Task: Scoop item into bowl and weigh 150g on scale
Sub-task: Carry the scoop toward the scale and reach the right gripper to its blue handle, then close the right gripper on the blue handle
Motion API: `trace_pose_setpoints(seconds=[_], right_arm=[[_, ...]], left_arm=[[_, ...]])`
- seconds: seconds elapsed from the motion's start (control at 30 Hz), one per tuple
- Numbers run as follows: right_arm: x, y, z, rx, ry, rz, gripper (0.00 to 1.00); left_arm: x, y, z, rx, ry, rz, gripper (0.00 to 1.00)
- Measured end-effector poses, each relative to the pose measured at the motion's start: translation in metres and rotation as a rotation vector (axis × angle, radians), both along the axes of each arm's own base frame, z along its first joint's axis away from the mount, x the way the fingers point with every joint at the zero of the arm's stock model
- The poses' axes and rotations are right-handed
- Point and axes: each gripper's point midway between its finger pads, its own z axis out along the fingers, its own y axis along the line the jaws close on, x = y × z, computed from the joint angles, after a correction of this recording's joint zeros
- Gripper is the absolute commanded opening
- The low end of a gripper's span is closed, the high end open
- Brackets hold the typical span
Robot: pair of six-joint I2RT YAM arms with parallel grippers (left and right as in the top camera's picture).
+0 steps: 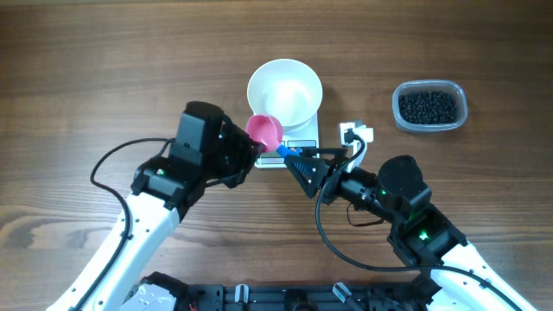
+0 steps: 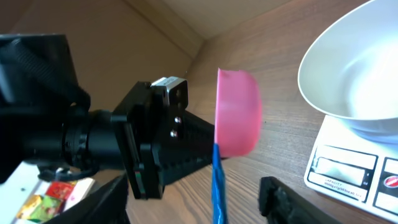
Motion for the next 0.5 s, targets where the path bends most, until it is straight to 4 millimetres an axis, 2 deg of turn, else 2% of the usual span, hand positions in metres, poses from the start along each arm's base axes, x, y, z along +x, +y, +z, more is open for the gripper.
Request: trace_pose_setpoints(seconds=[0.37, 0.5], right_arm=[[0.005, 0.004, -0.018, 0.005, 0.102, -0.014, 0.44], [0.005, 0.006, -0.014, 0.024, 0.098, -0.011, 0.41]], left_arm=[[-0.002, -0.012, 0.003, -0.001, -0.013, 0.013, 0.04], [-0.001, -0.012, 0.003, -0.002, -0.013, 0.017, 0.04]])
